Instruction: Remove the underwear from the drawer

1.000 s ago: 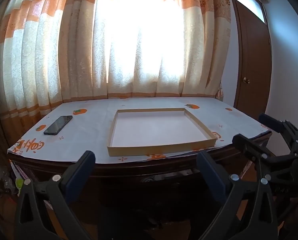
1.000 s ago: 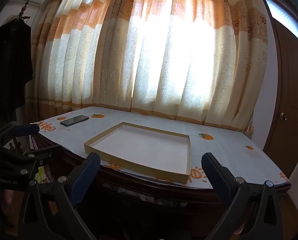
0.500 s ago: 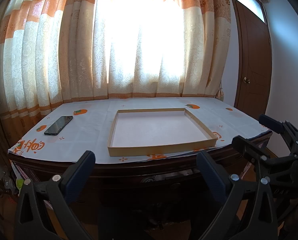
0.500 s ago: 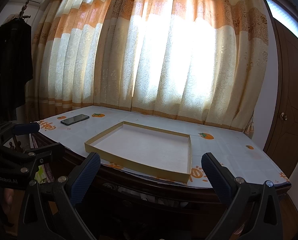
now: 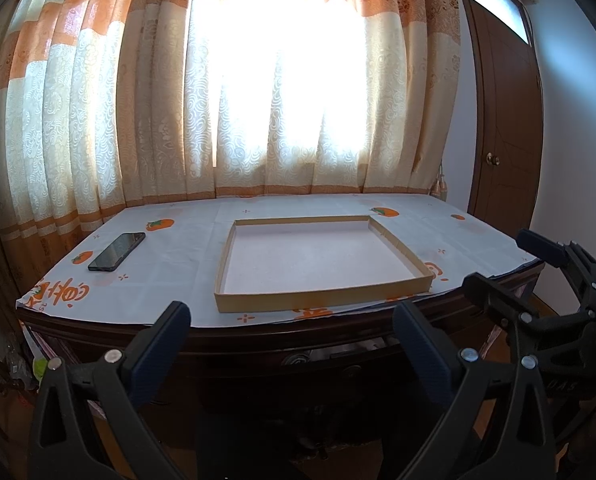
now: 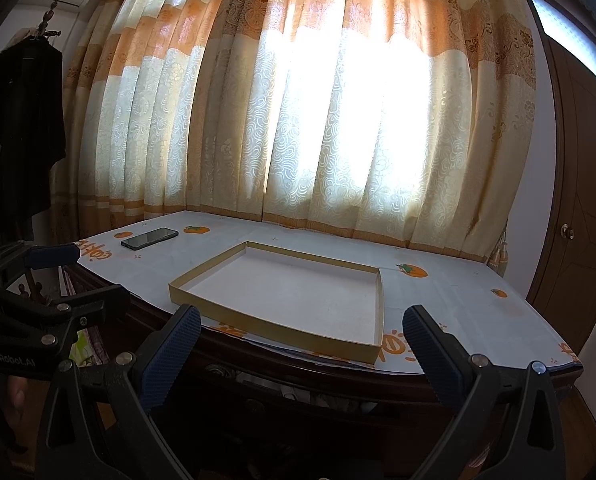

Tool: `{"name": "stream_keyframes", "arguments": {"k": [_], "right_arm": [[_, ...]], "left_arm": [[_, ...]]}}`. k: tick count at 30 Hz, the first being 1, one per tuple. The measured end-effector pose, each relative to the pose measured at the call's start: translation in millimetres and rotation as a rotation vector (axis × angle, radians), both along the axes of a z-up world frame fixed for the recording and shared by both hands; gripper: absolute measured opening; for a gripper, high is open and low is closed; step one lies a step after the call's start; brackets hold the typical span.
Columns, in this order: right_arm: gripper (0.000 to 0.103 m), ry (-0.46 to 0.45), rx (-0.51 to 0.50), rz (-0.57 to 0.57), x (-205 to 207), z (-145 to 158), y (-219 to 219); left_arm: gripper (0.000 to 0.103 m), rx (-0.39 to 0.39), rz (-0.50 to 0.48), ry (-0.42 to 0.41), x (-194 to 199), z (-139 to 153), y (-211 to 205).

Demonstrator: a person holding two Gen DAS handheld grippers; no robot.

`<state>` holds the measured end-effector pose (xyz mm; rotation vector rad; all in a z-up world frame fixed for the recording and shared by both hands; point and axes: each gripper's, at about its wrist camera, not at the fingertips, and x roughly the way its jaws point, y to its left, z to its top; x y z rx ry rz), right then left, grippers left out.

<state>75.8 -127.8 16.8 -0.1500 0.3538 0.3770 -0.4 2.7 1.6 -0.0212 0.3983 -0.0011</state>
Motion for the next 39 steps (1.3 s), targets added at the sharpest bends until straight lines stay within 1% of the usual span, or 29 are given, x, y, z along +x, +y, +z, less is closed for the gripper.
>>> {"name": "stream_keyframes", "arguments": {"k": [39], "right_arm": [[0.102,-0.001,0.010,0.004,-1.0,-1.2,-2.1]], "left_arm": [[0.103,0.005,0.002,0.001,0.2,-0.3,-2.6]]}}
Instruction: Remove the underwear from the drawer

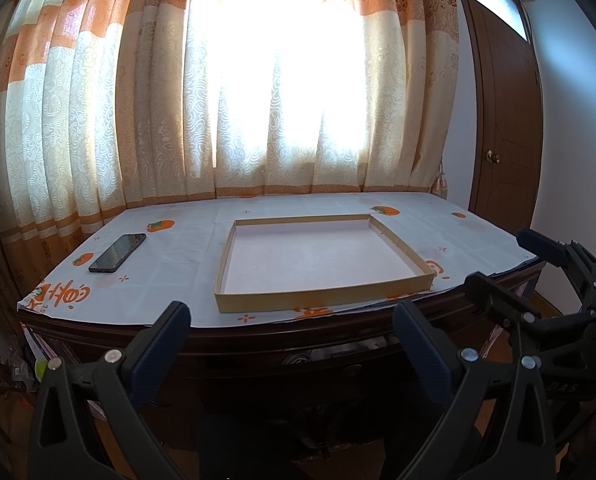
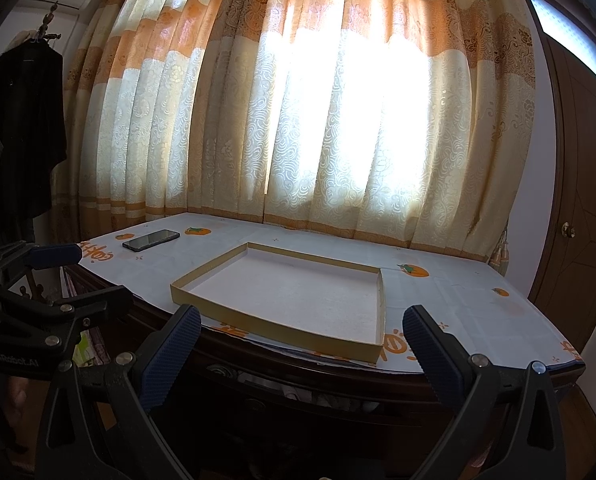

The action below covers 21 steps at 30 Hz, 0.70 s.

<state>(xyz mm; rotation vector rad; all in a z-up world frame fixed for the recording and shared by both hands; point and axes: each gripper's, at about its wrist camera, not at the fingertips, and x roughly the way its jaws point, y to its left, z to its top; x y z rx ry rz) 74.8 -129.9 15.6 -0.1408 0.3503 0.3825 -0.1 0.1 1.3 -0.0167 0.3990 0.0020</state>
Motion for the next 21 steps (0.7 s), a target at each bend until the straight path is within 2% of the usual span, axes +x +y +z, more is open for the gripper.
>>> {"name": "stream_keyframes", "arguments": {"k": [12,21], "right_arm": [[0.102,0.011,0.031,0.023,4,-6,-1],[0.102,-0.015,0.046,0.059,15,-31,-5]], "left_arm": [[0.103,0.002,0.001,0.021,4,-5,3],[0.103,-0.014,-0.001,0.084,24,-27,5]]}}
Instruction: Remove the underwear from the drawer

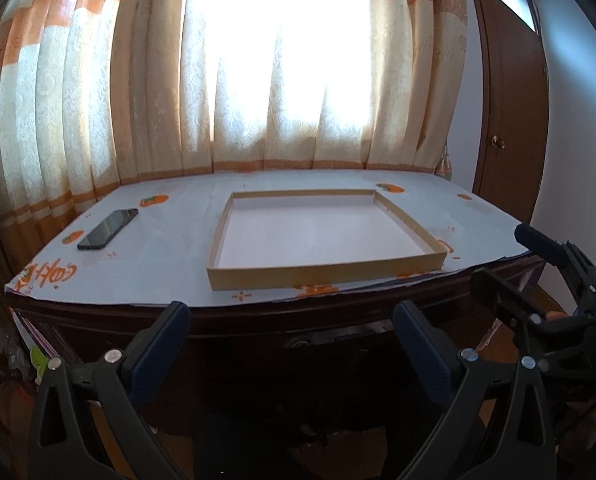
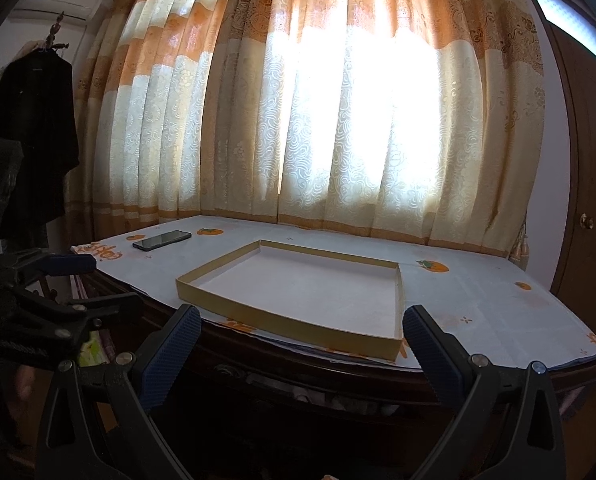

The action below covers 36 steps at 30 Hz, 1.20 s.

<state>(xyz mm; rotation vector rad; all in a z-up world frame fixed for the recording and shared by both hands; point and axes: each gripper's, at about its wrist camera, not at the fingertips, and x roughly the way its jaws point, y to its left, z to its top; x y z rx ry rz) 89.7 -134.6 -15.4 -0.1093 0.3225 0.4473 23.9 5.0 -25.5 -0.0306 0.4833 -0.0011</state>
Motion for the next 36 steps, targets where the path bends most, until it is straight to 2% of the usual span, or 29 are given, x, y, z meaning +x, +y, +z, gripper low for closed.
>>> {"name": "stream_keyframes", "arguments": {"k": [3,9,16,24,36], "right_arm": [[0.102,-0.043,-0.028,-0.003,9,-17,2],[0.102,-0.105,0.024,0.010,25,-46,-4],[0.102,-0.221,0.018,0.010,40,-73,-7],[0.102,-0.237,0.052,0.075,56,-94,-5],[0.102,-0.293,0.013,0.084,63,-117,-2]], "left_arm": [[0.103,0.000,0.007,0.020,7,-9,2],[0.103,-0.022,0.027,0.072,22,-30,9],[0.103,-0.036,0.030,0.107,28,-44,10],[0.103,-0.053,0.040,0.112,30,-49,14],[0.103,-0.077,0.072,0.115,33,-53,24]]}}
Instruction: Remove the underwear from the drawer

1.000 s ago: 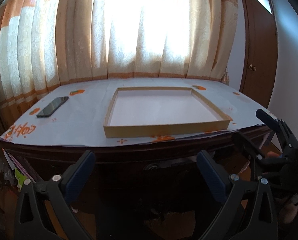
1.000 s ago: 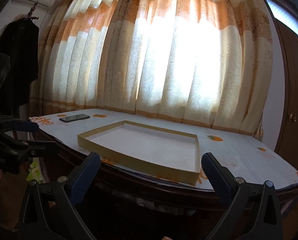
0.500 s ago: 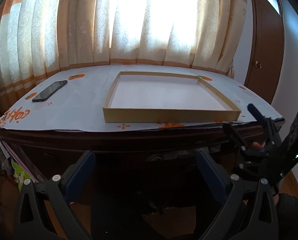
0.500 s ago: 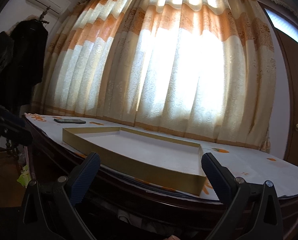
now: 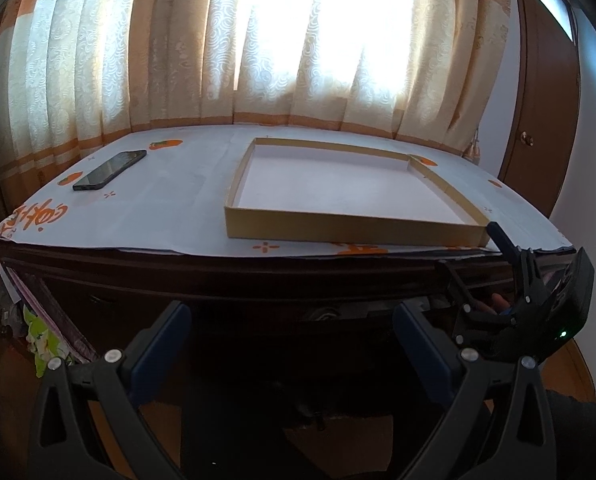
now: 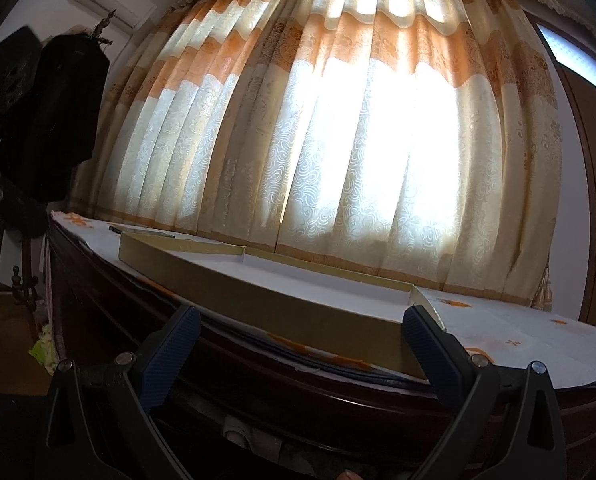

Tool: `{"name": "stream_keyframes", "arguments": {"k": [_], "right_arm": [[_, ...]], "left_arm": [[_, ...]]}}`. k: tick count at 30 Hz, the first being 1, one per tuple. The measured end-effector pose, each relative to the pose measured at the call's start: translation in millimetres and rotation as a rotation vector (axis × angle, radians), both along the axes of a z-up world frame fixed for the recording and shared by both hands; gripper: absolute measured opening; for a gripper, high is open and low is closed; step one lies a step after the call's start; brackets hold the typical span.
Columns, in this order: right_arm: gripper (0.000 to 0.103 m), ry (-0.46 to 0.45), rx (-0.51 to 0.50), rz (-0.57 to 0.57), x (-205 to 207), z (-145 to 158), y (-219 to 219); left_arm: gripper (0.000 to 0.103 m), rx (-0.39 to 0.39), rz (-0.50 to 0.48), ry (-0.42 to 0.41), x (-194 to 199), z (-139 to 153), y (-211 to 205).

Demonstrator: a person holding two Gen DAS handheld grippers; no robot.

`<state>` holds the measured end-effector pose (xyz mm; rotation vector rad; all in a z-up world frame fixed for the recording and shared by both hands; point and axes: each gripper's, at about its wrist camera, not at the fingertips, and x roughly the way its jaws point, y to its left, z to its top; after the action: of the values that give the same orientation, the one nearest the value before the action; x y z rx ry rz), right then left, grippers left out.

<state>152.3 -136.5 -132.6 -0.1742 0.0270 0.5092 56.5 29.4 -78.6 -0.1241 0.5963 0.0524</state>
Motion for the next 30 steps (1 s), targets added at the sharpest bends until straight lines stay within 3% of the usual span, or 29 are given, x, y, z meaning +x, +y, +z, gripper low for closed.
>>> {"name": "stream_keyframes", "arguments": {"k": [15,30], "right_arm": [[0.102,-0.012,-0.101,0.018,6,-4,8],[0.102,0.035,-0.106,-0.006,-3,3,-4]], "left_arm": [[0.103,-0.009,0.002,0.016,0,-7,3],[0.103,-0.007,-0.008,0.014,-2,-1,-1]]}}
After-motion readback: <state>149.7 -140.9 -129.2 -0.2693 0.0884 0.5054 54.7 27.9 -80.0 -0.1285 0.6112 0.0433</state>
